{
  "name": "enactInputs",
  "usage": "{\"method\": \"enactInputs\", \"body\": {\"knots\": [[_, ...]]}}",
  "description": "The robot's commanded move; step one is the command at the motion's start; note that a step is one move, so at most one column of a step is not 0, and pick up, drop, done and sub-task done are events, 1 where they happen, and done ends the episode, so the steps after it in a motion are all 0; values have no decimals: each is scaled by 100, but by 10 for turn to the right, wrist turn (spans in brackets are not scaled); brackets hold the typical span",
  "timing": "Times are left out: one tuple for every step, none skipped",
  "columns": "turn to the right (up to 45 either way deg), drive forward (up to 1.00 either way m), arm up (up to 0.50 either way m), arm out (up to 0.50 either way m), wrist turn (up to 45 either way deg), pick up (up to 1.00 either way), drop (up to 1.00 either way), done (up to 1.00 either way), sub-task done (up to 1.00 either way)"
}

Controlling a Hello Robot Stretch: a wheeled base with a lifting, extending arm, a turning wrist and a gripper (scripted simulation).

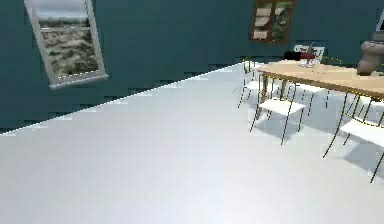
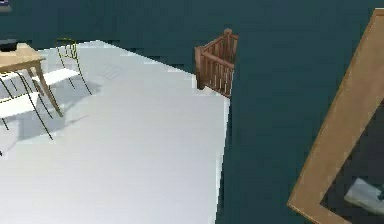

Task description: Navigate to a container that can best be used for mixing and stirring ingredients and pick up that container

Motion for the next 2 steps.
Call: {"method": "enactInputs", "body": {"knots": [[420, 0, 0, 0, 0, 0, 0, 0, 0], [0, 45, 0, 0, 0, 0, 0, 0, 0]]}}
